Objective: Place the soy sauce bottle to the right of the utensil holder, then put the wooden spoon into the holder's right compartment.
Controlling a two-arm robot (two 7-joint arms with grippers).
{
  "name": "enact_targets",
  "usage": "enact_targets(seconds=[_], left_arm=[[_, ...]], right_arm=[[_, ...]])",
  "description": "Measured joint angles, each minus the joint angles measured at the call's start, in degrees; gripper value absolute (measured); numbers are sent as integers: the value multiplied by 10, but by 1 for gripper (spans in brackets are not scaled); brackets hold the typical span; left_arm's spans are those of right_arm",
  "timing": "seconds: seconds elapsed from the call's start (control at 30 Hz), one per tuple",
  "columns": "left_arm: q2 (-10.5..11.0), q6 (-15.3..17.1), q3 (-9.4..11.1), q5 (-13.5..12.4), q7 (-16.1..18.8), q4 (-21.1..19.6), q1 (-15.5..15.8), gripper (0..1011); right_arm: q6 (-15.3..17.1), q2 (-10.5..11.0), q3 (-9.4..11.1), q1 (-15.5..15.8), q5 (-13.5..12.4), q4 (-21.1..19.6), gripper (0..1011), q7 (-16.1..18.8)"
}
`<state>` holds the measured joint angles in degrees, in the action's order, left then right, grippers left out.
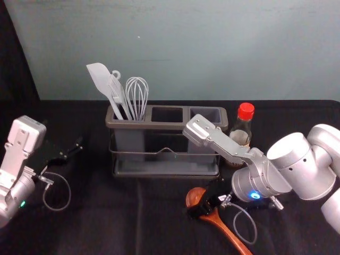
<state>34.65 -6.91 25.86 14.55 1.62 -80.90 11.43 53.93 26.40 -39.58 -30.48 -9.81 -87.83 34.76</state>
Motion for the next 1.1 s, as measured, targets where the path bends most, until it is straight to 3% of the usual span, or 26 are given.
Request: enact_targets(seconds=[0.5, 0.6, 0.7, 0.83, 1.1], left_arm=[[0, 0, 0, 0, 0, 0, 0, 1012], [0, 0, 0, 0, 0, 0, 0, 1011], [0, 0, 0, 0, 0, 0, 0, 1011], [0, 0, 0, 0, 0, 0, 0, 1011], [0, 0, 0, 0, 0, 0, 0, 1012]], right_arm=[[0, 0, 0, 0, 0, 0, 836, 0], [-12, 4, 16, 13, -4, -12, 836, -3], [-35, 11, 45, 35, -16, -34, 837, -14], [-54, 19, 65, 52, -22, -60, 836, -25], [-87, 35, 86, 77, -17, -120, 836, -51]])
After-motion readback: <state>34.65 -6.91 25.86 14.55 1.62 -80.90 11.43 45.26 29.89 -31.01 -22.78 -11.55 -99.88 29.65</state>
